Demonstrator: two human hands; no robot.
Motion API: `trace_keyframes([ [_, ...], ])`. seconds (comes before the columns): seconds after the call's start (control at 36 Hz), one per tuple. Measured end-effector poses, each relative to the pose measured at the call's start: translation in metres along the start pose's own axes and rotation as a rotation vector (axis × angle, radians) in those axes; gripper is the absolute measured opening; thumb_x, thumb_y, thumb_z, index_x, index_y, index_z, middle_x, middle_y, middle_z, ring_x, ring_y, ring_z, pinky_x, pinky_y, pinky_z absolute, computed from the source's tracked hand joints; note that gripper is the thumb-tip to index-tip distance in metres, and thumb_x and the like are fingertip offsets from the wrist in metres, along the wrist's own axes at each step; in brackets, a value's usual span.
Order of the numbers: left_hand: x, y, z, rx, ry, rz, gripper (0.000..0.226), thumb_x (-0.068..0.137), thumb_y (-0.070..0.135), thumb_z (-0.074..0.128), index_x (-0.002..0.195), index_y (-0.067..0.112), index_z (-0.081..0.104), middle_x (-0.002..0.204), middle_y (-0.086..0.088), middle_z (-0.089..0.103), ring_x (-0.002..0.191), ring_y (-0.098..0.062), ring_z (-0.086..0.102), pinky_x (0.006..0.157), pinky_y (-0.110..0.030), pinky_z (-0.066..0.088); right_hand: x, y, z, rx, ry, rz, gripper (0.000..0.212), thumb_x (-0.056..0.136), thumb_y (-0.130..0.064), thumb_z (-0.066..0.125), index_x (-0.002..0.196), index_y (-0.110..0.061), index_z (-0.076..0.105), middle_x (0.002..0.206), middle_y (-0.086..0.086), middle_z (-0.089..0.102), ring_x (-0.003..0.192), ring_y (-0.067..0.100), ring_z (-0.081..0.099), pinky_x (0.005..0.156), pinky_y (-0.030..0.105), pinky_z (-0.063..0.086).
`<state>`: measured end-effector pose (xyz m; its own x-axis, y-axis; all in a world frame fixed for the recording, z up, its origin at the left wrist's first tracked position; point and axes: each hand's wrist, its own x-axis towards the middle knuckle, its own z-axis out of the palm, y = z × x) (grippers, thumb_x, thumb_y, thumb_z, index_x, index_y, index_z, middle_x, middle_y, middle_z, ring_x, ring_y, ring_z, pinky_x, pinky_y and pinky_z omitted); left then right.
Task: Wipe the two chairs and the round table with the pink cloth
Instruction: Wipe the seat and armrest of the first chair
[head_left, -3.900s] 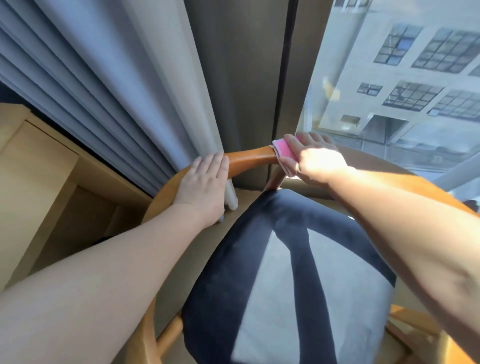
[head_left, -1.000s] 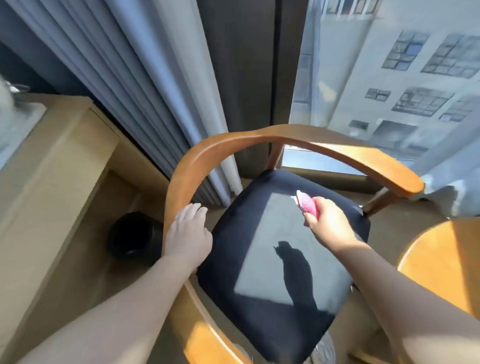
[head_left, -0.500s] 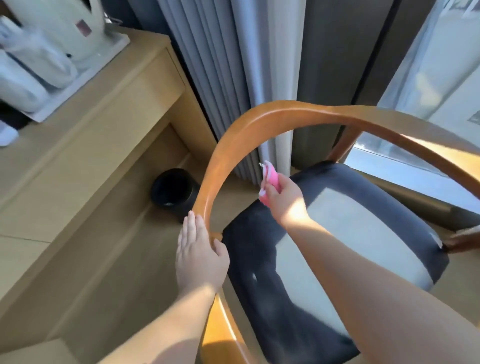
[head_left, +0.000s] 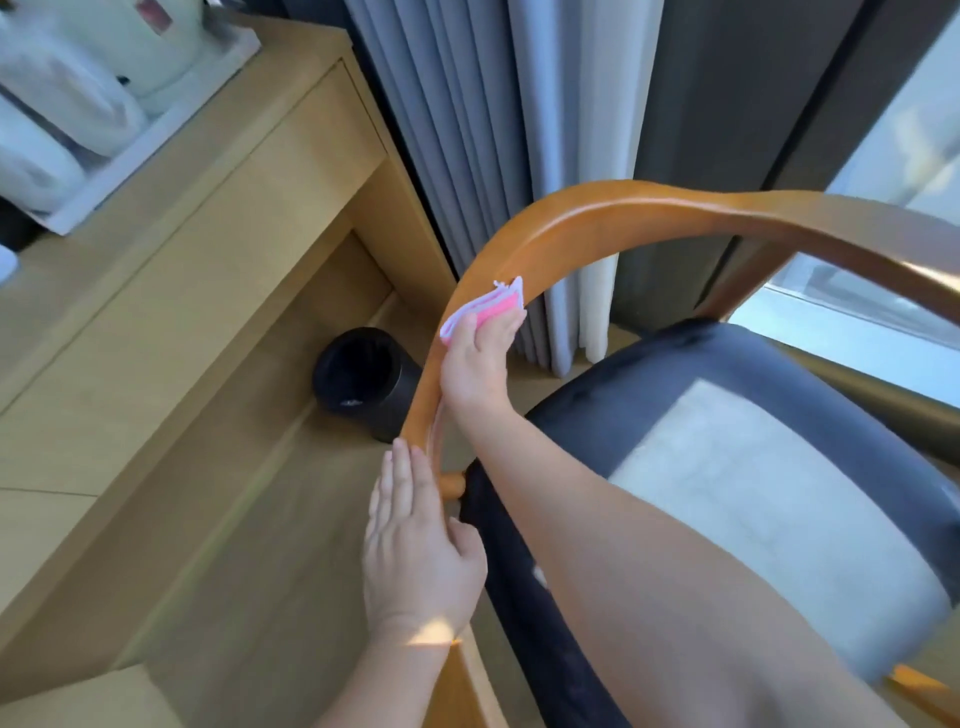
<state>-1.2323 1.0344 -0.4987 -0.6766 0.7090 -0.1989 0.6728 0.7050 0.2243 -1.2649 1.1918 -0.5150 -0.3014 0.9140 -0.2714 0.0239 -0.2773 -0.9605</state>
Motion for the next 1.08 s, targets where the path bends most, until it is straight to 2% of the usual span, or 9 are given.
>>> trace_keyframes([
  [0.06,0.0,0.0,0.0,0.007,-0.014,-0.011,0.074,0.092,0.028,0.036,0.151,0.02,-0.007,0.148,0.011,-0.026,0.136,-0.002,-0.024,0.112,-0.022,-0.012,0.017,-0.005,-0.005,0.044,0.064,-0.022,0.058,0.103,-0.015,0.025,0.154,-0.009,-0.002,0.159,0.001,0.005,0.148,0.011,-0.006,0.115,0.021,-0.005],
  [0.14,0.0,-0.001,0.001,0.03,-0.01,-0.011,0.073,0.091,0.03,0.034,0.151,0.02,-0.007,0.15,0.009,-0.024,0.136,-0.003,-0.024,0.111,-0.023,-0.014,0.047,-0.015,-0.016,0.089,0.151,-0.004,0.062,0.101,-0.028,0.018,0.154,-0.014,-0.01,0.164,0.003,-0.008,0.15,0.014,-0.011,0.119,0.03,-0.01],
  [0.25,0.0,-0.001,0.002,0.065,0.002,-0.012,0.074,0.089,0.032,0.036,0.152,0.019,-0.001,0.15,0.008,-0.02,0.134,-0.003,-0.023,0.111,-0.024,-0.011,0.098,-0.029,-0.041,0.163,0.344,0.105,0.06,0.103,-0.026,0.019,0.155,-0.015,-0.01,0.164,0.007,-0.004,0.151,0.02,-0.001,0.121,0.04,0.003],
  [0.36,0.0,0.001,0.002,0.076,-0.001,-0.018,0.076,0.09,0.033,0.044,0.152,0.02,0.003,0.148,0.008,-0.019,0.132,-0.004,-0.021,0.111,-0.025,-0.007,0.142,-0.036,-0.076,0.262,0.513,0.156,0.07,0.096,-0.04,0.026,0.155,-0.016,-0.003,0.16,0.013,0.01,0.148,0.03,0.015,0.118,0.052,0.019],
  [0.56,0.0,0.0,0.001,0.07,-0.022,-0.018,0.078,0.091,0.034,0.042,0.152,0.02,-0.004,0.149,0.008,-0.023,0.131,-0.004,-0.025,0.111,-0.025,-0.009,0.186,-0.05,-0.118,0.317,0.671,0.305,0.071,0.102,-0.039,0.032,0.154,-0.004,-0.002,0.163,0.012,0.002,0.149,0.031,0.012,0.119,0.048,0.018],
  [0.69,-0.001,0.0,0.0,0.061,-0.013,0.0,0.077,0.091,0.032,0.04,0.151,0.019,-0.005,0.15,0.007,-0.022,0.134,-0.005,-0.024,0.111,-0.024,-0.01,0.165,-0.049,-0.101,0.252,0.585,0.277,0.071,0.104,-0.039,0.025,0.152,-0.003,-0.014,0.163,0.01,-0.011,0.151,0.027,-0.002,0.12,0.048,0.014],
  [0.83,-0.001,-0.003,0.002,0.05,-0.012,0.018,0.077,0.088,0.032,0.034,0.151,0.017,-0.007,0.151,0.006,-0.023,0.136,-0.006,-0.024,0.111,-0.024,-0.013,0.119,-0.049,-0.064,0.163,0.432,0.198,0.066,0.104,-0.032,0.025,0.153,-0.006,-0.013,0.164,0.009,-0.007,0.151,0.023,-0.001,0.121,0.047,0.012],
  [0.94,-0.002,-0.002,-0.001,0.023,-0.021,0.023,0.077,0.089,0.03,0.035,0.151,0.017,-0.009,0.148,0.006,-0.025,0.134,-0.005,-0.025,0.111,-0.023,-0.013,0.073,-0.038,-0.029,0.131,0.317,0.133,0.065,0.098,-0.039,0.017,0.155,-0.022,-0.01,0.164,-0.002,-0.006,0.151,0.016,-0.004,0.121,0.051,0.007],
  [1.08,-0.001,-0.002,-0.004,0.008,-0.021,0.019,0.077,0.092,0.032,0.04,0.151,0.019,-0.007,0.147,0.007,-0.027,0.132,-0.004,-0.027,0.112,-0.023,-0.01,0.002,0.004,-0.005,-0.045,-0.07,-0.044,0.067,0.102,-0.033,0.024,0.151,-0.031,-0.021,0.162,-0.006,-0.017,0.15,0.016,-0.012,0.121,0.051,0.004],
])
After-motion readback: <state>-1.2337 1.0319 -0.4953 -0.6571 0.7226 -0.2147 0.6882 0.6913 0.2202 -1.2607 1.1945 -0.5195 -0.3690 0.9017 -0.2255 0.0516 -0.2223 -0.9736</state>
